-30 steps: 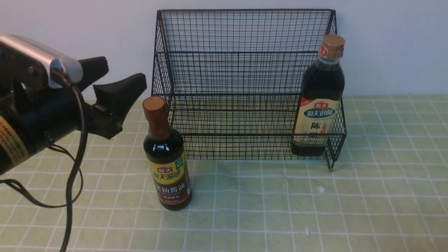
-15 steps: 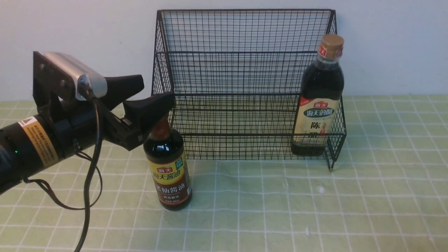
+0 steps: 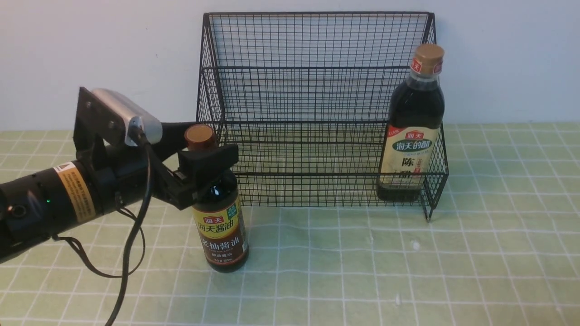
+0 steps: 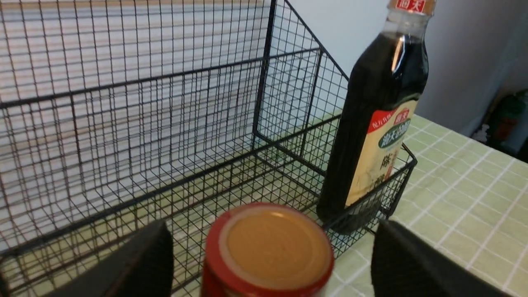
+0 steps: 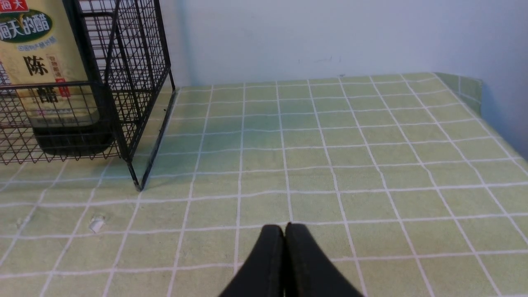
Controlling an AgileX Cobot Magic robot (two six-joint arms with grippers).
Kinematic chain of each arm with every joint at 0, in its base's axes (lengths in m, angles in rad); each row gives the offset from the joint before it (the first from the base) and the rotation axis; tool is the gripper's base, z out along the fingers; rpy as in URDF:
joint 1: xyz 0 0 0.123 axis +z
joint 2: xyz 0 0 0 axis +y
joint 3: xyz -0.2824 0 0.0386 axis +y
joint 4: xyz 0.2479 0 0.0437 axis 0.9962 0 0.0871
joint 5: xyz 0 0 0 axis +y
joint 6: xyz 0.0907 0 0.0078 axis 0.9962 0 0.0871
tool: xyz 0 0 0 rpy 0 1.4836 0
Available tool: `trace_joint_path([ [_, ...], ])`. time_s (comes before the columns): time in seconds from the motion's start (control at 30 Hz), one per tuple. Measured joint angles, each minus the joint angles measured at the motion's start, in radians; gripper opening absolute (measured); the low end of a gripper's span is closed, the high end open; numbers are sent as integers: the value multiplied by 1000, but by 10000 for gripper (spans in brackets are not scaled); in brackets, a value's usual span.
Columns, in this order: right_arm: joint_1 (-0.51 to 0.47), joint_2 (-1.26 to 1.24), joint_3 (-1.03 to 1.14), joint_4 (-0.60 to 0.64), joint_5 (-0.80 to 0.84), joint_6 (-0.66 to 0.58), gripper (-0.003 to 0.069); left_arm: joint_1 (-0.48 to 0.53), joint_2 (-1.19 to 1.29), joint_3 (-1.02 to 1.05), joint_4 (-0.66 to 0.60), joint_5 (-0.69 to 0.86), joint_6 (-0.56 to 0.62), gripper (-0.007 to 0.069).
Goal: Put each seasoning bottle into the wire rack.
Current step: Use the left arm to grab the condiment bottle closest to it
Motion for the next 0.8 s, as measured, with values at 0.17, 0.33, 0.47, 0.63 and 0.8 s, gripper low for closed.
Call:
trace_joint_path([
  [0.17,0,0,0,0,0,0,-13,-29,35,-1,0,0,55,582],
  [0.33,0,0,0,0,0,0,-13,-29,47,-1,-6,5,69,489],
  [0.47,0,0,0,0,0,16,-13,-29,50,-2,-14,11,91,258],
  [0.63,0,0,0,0,0,19,-13,-29,49,-10,-7,14,73,258],
  [0.8,0,0,0,0,0,19,-13,-29,-3,-64,66,113,-86,258],
])
